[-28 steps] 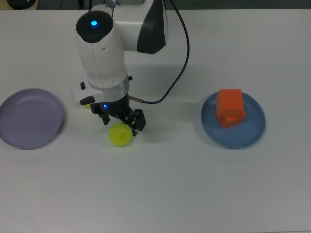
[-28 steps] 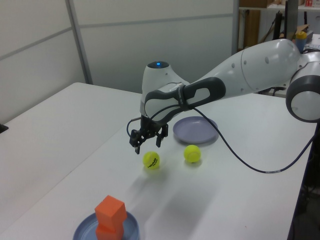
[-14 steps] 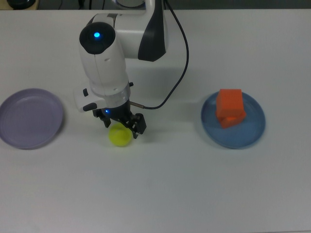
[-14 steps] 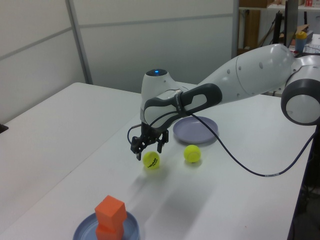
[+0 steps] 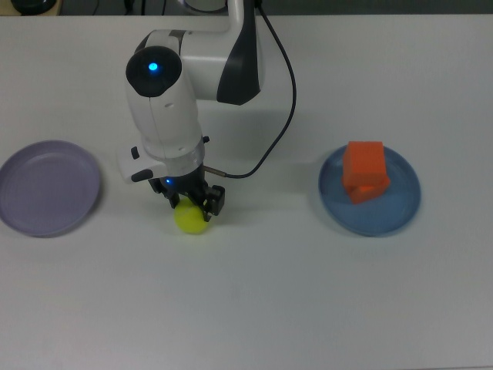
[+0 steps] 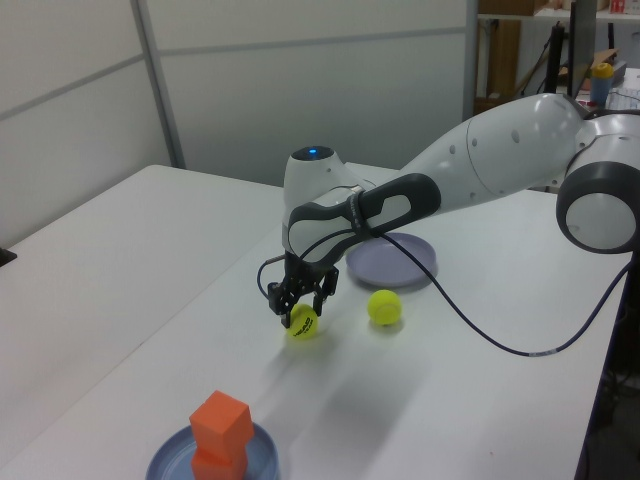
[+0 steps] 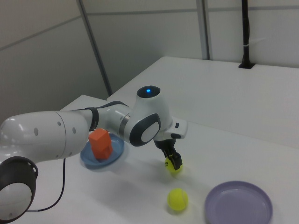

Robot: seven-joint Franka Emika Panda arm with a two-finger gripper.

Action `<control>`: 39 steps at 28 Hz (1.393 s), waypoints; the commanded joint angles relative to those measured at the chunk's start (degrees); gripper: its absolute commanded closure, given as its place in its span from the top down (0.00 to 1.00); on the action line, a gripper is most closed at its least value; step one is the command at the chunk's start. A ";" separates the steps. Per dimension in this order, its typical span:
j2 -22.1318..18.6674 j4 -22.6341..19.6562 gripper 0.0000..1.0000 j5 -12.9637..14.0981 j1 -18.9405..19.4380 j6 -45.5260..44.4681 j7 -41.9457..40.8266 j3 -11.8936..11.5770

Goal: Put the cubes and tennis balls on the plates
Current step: 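Lower and close the gripper around the tennis ball, then carry the ball onto the lavender plate and release it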

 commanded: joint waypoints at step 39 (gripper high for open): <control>1.14 1.00 0.70 1.20 -9.88 1.49 -11.14 -13.47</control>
